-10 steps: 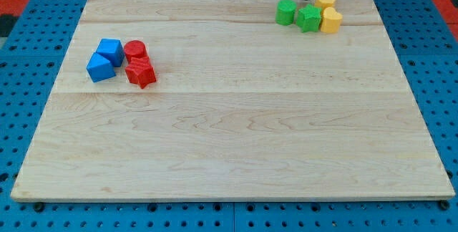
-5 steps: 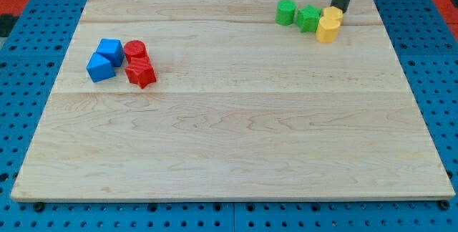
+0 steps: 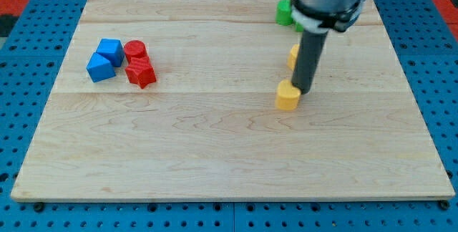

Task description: Move the yellow heart below the red star

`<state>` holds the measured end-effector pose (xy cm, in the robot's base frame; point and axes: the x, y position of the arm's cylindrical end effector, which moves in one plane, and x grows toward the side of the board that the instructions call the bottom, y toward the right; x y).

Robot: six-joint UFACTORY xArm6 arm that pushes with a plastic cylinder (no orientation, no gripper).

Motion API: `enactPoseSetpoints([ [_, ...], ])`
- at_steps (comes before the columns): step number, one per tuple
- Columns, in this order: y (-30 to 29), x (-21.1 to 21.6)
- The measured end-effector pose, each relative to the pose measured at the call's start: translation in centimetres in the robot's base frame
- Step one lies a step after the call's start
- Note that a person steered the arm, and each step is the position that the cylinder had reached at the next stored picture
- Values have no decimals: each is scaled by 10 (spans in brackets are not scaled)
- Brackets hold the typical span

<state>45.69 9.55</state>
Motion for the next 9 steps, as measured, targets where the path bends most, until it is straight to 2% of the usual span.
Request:
enactPoseSetpoints([
  [1, -52, 21],
  [2, -151, 20],
  [3, -113, 26],
  [4, -99, 68],
  [5, -127, 99],
  [7, -234, 51],
  [8, -249, 42],
  [9, -204, 42],
])
